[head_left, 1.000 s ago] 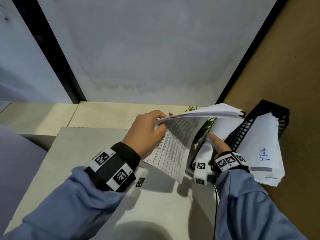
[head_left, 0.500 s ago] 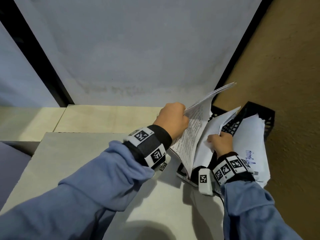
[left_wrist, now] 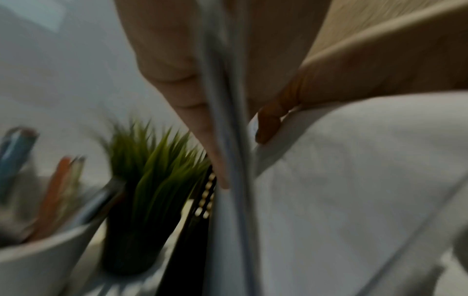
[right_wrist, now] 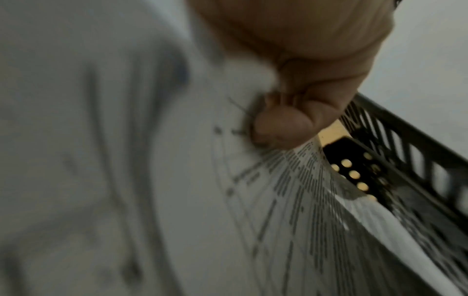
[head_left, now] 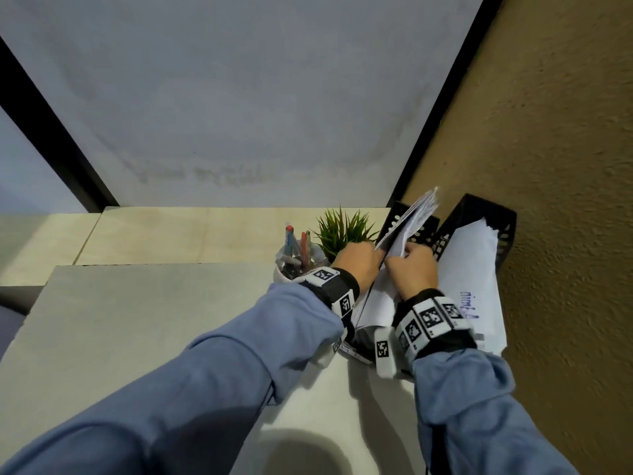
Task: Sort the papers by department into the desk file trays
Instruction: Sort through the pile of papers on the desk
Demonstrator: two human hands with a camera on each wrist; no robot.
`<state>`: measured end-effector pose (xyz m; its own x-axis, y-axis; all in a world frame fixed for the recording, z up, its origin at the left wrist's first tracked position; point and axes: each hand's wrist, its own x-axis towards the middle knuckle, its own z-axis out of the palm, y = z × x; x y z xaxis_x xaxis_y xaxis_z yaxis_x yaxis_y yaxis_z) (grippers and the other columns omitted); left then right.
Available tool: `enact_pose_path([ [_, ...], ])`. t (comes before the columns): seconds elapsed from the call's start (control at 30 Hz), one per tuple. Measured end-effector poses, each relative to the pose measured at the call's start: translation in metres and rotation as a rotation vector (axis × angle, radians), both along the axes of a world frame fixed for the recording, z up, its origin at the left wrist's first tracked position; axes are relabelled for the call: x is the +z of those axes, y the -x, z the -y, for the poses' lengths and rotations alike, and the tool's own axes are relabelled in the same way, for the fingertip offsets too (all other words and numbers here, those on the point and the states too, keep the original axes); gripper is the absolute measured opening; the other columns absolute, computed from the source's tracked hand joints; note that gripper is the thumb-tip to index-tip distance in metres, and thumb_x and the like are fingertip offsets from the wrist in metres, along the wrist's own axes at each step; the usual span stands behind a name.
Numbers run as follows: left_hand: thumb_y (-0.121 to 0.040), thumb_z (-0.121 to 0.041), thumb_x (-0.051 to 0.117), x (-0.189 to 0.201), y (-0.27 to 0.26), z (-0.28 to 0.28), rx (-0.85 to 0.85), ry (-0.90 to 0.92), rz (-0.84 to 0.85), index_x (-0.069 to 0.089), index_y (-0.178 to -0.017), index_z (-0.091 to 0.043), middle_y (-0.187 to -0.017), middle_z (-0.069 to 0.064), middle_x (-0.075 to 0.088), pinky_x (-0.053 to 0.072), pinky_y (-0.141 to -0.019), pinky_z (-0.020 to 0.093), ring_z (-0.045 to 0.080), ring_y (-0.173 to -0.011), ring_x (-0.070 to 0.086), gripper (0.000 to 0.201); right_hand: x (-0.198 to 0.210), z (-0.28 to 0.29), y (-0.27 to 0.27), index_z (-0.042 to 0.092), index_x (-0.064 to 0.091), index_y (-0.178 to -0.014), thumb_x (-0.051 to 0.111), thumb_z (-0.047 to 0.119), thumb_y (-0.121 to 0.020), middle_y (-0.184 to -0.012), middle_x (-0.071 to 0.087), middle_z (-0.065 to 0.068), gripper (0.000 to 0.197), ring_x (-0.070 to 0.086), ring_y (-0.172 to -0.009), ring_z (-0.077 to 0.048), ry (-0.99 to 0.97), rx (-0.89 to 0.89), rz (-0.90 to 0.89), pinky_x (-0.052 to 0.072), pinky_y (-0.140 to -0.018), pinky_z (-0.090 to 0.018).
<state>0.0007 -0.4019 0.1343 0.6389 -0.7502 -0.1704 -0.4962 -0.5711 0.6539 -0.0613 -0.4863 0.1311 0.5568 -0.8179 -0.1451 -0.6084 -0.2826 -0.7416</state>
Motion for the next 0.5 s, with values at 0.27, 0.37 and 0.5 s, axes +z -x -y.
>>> enact_pose_path([
  [0.27, -0.101, -0.030, 0.030, -0.033, 0.002, -0.002, 0.033, -0.045, -0.081, 0.049, -0.115, -0.001, -0.111, 0.027, 0.061, 0.042, -0.079, 0.039, 0.042, -0.102, 0.058, 0.038, -0.048, -0.021, 0.006, 0.007, 0.048, -0.127, 0.053, 0.016, -0.085, -0.120, 0.061, -0.019, 0.044, 0.059, -0.107, -0.035, -0.097, -0.022, -0.147, 0.047, -0.090, -0.037],
  [0.37, -0.100, -0.037, 0.028, -0.030, 0.003, -0.004, 0.056, 0.031, -0.070, 0.050, -0.116, -0.005, -0.108, 0.024, 0.063, 0.044, -0.081, 0.039, 0.039, -0.098, 0.059, 0.042, -0.036, -0.016, 0.003, 0.004, 0.054, -0.117, 0.051, 0.015, -0.086, -0.114, 0.062, -0.020, 0.033, 0.059, -0.103, -0.037, 0.051, -0.077, -0.080, 0.044, -0.081, -0.032],
  [0.5, -0.102, -0.036, 0.024, -0.026, 0.005, -0.009, 0.057, 0.085, -0.212, 0.057, -0.108, -0.002, -0.112, 0.024, 0.061, 0.040, -0.085, 0.035, 0.036, -0.104, 0.057, 0.048, -0.028, -0.018, -0.003, 0.004, 0.053, -0.113, 0.051, 0.022, -0.089, -0.111, 0.062, -0.019, 0.030, 0.059, -0.101, -0.036, 0.093, -0.038, -0.143, 0.044, -0.077, -0.032],
])
